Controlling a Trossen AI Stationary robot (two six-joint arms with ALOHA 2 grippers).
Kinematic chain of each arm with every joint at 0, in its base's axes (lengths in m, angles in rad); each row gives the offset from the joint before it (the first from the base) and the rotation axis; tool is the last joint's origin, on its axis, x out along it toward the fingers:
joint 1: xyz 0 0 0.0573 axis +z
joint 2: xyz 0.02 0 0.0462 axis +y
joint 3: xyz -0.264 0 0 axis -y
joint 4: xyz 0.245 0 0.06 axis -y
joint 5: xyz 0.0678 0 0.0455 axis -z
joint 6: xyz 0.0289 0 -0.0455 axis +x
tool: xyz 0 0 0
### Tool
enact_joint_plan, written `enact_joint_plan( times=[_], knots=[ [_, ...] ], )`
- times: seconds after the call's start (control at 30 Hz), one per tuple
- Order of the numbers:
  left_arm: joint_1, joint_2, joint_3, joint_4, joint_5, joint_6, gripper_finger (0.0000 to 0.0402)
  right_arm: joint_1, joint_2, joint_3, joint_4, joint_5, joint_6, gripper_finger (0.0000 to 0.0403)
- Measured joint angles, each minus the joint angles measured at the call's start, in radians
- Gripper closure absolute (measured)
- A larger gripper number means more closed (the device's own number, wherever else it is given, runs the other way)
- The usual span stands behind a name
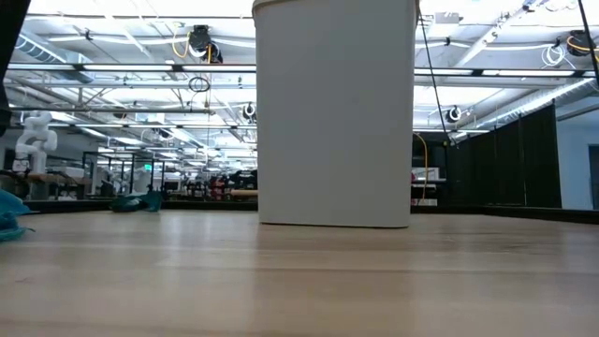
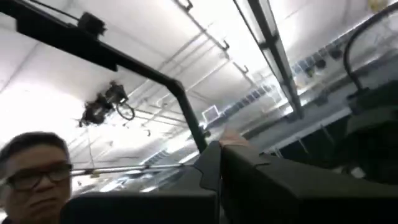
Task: Place trash/remove bag and relplace
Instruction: Remove the blue trash bag from the white trash bin
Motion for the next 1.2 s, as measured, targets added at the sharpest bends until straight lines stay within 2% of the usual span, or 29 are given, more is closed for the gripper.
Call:
enact_joint_plan(
  times=[0.07, 0.1, 0.13, 0.23, 0.4, 0.53, 0.6, 0.7, 0.8, 0.87, 1.0, 1.2],
  knots=[
    [0.0, 0.0, 0.0, 0.013, 0.0, -0.009, 0.0226, -0.008, -0.025, -0.001, -0.224, 0.133, 0.121, 0.0403],
    [0.0, 0.0, 0.0, 0.021, 0.0, -0.011, 0.0226, -0.01, -0.02, -0.003, -0.262, 0.165, 0.148, 0.0403],
    [0.0, 0.0, 0.0, 0.023, 0.0, -0.014, 0.0226, -0.011, -0.003, -0.005, -0.235, 0.157, 0.131, 0.0403],
    [0.0, 0.0, 0.0, 0.024, 0.0, -0.015, 0.0226, -0.009, 0.03, -0.006, -0.01, -0.003, 0.043, 0.0403],
    [0.016, -0.014, 0.01, -0.027, -0.003, -0.016, 0.0226, -0.021, 0.019, -0.002, -0.082, 0.044, 0.083, 0.0403],
    [0.09, -0.068, 0.033, -0.278, -0.119, -0.007, 0.0232, -0.02, 0.02, -0.005, -0.114, 0.03, 0.098, 0.0403],
    [0.144, -0.083, 0.034, -0.415, -0.137, -0.003, 0.0239, -0.022, 0.015, -0.001, -0.118, 0.043, 0.117, 0.0403],
    [0.23, -0.076, 0.032, -0.591, -0.077, 0.0, 0.0249, -0.029, 0.022, -0.002, -0.14, 0.056, 0.128, 0.0403],
    [0.291, -0.055, 0.031, -0.719, 0.001, 0.062, 0.0252, -0.035, 0.025, -0.006, -0.137, 0.112, 0.125, 0.04],
    [0.309, -0.051, 0.031, -0.799, -0.002, 0.152, 0.0253, -0.035, 0.017, -0.003, -0.117, 0.122, 0.106, 0.0388],
    [0.295, -0.046, 0.031, -0.866, -0.096, 0.331, 0.0253, -0.038, 0.02, -0.003, -0.095, 0.11, 0.094, 0.034],
    [0.239, -0.046, 0.031, -0.874, -0.253, 0.441, 0.0253, -0.044, 0.014, -0.003, -0.075, 0.112, 0.125, 0.0254]
  ],
)
